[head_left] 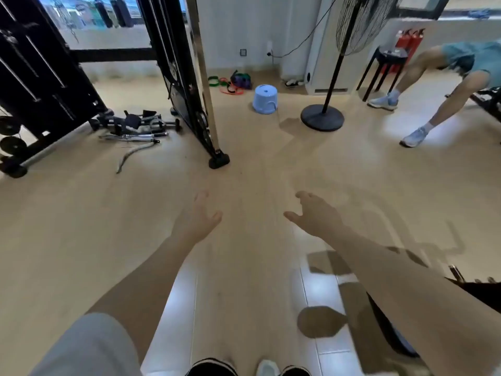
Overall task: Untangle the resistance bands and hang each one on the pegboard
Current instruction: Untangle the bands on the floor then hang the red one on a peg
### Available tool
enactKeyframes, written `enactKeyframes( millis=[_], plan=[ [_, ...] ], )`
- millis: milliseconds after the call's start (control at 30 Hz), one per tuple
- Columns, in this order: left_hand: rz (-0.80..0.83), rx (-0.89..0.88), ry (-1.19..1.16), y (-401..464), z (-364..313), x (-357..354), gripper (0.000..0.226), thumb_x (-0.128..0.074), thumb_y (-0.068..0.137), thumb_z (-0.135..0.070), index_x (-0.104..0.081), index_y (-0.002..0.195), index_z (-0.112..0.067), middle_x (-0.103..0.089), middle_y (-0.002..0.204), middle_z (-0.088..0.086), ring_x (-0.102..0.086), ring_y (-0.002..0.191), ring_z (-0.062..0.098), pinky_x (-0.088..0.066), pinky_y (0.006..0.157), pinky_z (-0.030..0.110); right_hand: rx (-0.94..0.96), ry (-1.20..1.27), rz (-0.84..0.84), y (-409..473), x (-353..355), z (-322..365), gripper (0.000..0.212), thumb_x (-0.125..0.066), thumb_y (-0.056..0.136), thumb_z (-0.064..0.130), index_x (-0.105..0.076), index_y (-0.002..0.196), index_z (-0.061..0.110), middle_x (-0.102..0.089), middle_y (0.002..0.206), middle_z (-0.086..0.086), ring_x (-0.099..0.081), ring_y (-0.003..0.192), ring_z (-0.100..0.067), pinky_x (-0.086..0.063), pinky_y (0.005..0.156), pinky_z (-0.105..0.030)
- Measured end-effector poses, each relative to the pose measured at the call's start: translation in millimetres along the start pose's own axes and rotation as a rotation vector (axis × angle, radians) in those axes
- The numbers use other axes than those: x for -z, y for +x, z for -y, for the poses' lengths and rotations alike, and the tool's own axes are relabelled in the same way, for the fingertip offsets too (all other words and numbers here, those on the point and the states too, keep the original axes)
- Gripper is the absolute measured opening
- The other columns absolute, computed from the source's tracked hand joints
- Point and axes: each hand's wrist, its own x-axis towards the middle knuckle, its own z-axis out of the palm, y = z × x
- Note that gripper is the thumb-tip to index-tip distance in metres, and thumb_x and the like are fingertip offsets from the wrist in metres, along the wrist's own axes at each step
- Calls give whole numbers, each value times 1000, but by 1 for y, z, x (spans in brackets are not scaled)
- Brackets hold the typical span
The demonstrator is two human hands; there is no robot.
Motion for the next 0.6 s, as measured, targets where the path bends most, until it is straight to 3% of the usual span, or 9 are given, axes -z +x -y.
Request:
enactKeyframes(
  millis=[167,400,500,533,600],
  plan=[
    [-53,-23,3,25,-15,2,67,-59,88,-33,-27,144,-15,-43,141,4,-49,119,25,-42,90,33,-6,50,-1,30,11,-5,62,-51,89,52,-38,136,14,-51,133,-9,-49,121,-27,-44,95,-41],
    [-157,-140,-64,122,-45,35,64,-60,87,-23,-31,142,-12,-42,139,3,-44,123,20,-36,94,28,9,154,-125,127,57,17,64,-51,88,53,-38,136,13,-52,131,-7,-52,115,-25,-45,88,-38],
    [-164,-165,-89,175,-43,39,37,-59,86,-17,-44,120,-20,-48,111,-3,-45,100,15,-37,73,23,3,160,-124,177,60,23,63,-51,88,52,-39,135,12,-53,129,-7,-52,114,-25,-45,87,-38],
    [-173,-170,-104,199,-38,39,29,-59,86,-16,-41,107,-22,-44,99,-6,-40,92,13,-33,65,19,-8,163,-122,196,61,25,62,-51,89,52,-39,135,12,-53,129,-7,-52,114,-24,-44,88,-37],
    [-147,-145,-132,251,-30,40,32,-59,86,-16,-31,99,-24,-39,92,-6,-36,87,12,-30,62,14,-34,161,-117,236,66,29,61,-52,89,50,-40,134,11,-53,129,-7,-52,115,-24,-44,89,-37]
  ],
)
